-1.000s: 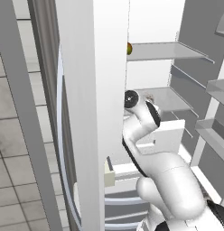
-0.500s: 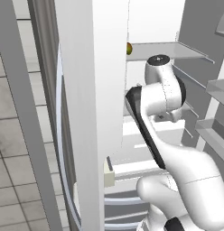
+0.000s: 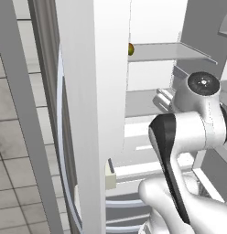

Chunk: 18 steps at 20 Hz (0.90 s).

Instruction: Take the fish out of the fridge, briefly rinse it in the sink, and place it on the tray next to the sink.

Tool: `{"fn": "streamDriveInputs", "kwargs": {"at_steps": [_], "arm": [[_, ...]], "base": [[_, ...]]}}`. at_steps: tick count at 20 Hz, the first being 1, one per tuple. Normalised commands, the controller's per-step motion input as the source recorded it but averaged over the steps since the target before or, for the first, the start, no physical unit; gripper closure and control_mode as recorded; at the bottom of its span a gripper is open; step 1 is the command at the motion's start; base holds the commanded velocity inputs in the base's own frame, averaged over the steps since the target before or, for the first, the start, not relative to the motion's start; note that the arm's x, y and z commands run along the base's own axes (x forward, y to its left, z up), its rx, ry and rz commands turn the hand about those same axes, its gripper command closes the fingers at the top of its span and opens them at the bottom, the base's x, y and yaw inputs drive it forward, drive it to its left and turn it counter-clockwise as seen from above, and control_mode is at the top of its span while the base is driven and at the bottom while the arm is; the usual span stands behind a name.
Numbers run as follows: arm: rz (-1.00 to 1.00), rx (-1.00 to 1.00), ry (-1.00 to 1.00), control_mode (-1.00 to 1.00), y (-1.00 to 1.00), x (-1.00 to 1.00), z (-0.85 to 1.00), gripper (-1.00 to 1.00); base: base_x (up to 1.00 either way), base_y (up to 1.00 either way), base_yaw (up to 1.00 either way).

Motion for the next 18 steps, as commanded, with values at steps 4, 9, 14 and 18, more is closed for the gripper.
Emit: {"fn": "streamDriveInputs", "kwargs": {"at_steps": [4,9,14,18], "arm": [[0.00,0.00,-0.15,-1.00,0.00,-0.24,0.06,1.00],[0.00,0.01,0.04,1.00,0.05,-0.31,-0.05,1.00],[0.00,0.00,0.00,1.00,0.00,0.00,0.00,1.00],[0.00,0.00,0.00,1.00,0.00,0.00,0.00,1.00]], "base": [[0.00,0.00,0.00],[-0.20,0.04,0.00],[-1.00,0.23,-0.06],[-1.00,0.06,-0.48]]}}
